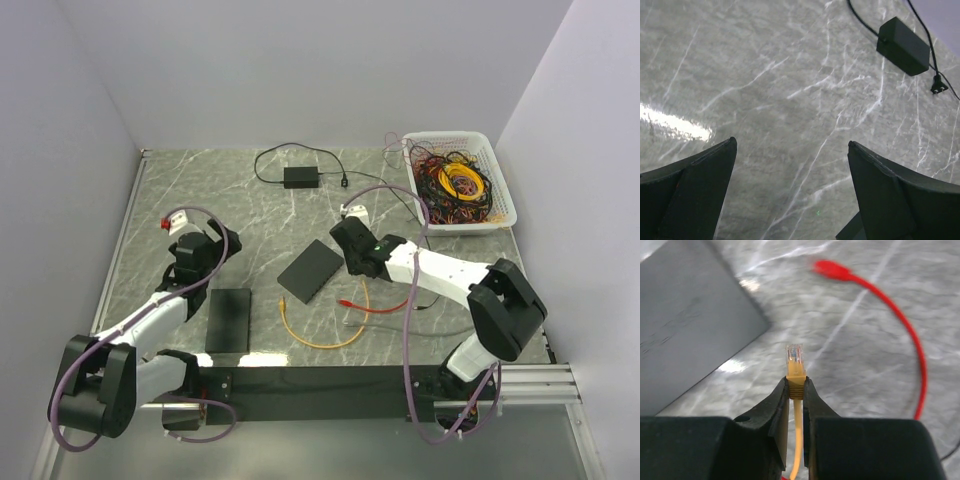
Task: Insert the plug into the switch port
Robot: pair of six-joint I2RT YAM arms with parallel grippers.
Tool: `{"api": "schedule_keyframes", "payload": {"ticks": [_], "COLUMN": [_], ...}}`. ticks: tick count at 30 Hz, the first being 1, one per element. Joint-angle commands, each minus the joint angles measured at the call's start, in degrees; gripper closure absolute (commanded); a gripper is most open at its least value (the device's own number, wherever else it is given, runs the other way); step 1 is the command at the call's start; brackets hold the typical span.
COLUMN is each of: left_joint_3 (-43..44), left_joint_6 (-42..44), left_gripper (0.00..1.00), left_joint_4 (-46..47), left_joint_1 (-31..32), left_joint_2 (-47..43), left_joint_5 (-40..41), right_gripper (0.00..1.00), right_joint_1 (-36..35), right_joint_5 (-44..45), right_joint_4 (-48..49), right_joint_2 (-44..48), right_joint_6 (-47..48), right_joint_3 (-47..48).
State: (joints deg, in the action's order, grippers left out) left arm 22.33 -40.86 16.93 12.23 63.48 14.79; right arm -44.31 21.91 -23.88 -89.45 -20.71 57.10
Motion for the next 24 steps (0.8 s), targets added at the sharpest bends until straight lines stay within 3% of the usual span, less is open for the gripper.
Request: {"api": "schedule_keyframes", "payload": {"ticks": [1,2,5,10,18,24], "left_joint_3": [2.99,2.46,1.06,-1.58,0.52,2.45], "left_joint_6": [3.59,3.86,4.30,5.62,6.23,6.67], "left_gripper": [0.00,0.01,0.01,0.01,0.02,0.00], "left_joint_4": [3.28,3.63,6.44,14.79,31.91,39.76], "left_joint_1": [0.25,0.25,0.25,0.25,1.66,3.50], "left_joint_2": [-0.29,-0.38,-1.08,-1.00,9.98,17.72], "left_joint_5": [0.76,1.03,-3.24,-13.63,-31.99,-39.04], "right_gripper": [1.00,1.00,1.00,1.00,1.00,1.00], "right_joint_1": [0.72,1.77,3.18,3.53,3.01,0.90], "right_joint_5": [6.85,-0.74,-6.43,-9.60,-17.60,-20.33], "right_joint_4": [2.49,8.35,10.44,2.52,5.69,5.78], "right_joint_2": [2.06,3.48,7.36,2.53,1.12,-0.28], "right_joint_6": [-1.62,-1.01,-0.91,0.32,-0.91,-0.74], "right_joint_3": [0.21,-1.10,-3.84,-2.87,-8.59,-8.33]}}
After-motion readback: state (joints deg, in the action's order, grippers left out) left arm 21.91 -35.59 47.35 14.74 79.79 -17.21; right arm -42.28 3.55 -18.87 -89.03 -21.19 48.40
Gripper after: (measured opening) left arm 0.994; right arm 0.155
